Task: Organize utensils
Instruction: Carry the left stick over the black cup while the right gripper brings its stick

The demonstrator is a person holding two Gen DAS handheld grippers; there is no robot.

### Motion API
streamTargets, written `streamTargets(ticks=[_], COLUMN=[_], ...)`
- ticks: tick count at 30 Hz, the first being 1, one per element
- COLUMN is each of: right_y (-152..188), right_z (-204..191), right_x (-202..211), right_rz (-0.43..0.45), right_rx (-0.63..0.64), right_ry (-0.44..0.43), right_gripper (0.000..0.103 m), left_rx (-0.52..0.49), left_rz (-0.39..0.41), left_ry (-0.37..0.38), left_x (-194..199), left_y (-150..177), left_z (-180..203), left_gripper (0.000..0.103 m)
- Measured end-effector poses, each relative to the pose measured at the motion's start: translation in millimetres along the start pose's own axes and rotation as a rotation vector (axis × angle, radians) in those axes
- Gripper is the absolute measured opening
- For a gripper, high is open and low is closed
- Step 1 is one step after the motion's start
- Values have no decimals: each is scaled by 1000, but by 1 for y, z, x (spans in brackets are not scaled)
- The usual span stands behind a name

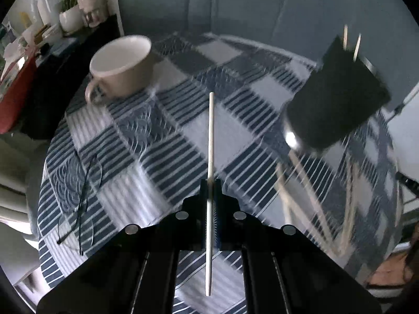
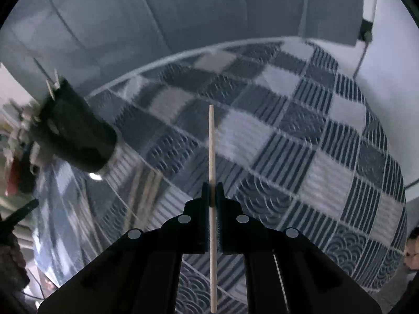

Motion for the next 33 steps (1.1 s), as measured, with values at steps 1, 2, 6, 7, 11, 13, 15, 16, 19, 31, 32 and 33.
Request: streamTargets(ticks=[1, 2, 6, 7, 11, 13, 15, 16, 19, 31, 32, 33], right_y=[-10, -20, -55, -65, -96, -111, -124, -132, -149, -196, -198, -201], right_z=[-5, -10, -28, -34, -59, -70, -81, -87, -101, -165, -170, -175], right_x=[4, 9, 22, 26, 41, 48, 54, 57, 64, 63, 63, 61], right_rz=[19, 37, 94, 109, 166, 193, 216, 230, 259, 362, 373, 383], right_rx=[5, 12, 48, 58, 114, 129, 139, 149, 167, 199, 201, 204], right_ry=[-8, -16, -36, -43, -74, -84, -104, -110, -131, -302, -321, -337], right_gripper=[4, 4, 4, 5, 5, 4, 4, 5, 5, 5, 5, 5], left_rx=[-5, -11, -60, -70, -89, -115, -135, -149, -164, -174, -163, -158], left_rz=[16, 32, 102, 124, 187, 210, 226, 236, 254, 281, 283, 286], left_ry=[10, 18, 43, 51, 77, 82, 91, 91, 111, 221, 240, 255], left_x=[5, 7, 20, 26, 46, 52, 56, 58, 65, 72, 71, 71], left_y=[-9, -19, -56, -66, -96, -109, -117, -121, -134, -158, -161, -162], left_z=[7, 14, 41, 49, 71, 84, 97, 104, 121, 175, 179, 183], left_gripper=[4, 4, 5, 5, 5, 5, 5, 5, 5, 5, 5, 5])
Point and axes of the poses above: each gripper's, at about its wrist camera, not at the fingertips, and x roughly against the way its jaws point, z to its right, y to its underside, the point moved 10 cm from there along -x, roughly the way its jaws point, and after that the axes turned 9 degrees about x, right-handed, at the moved point
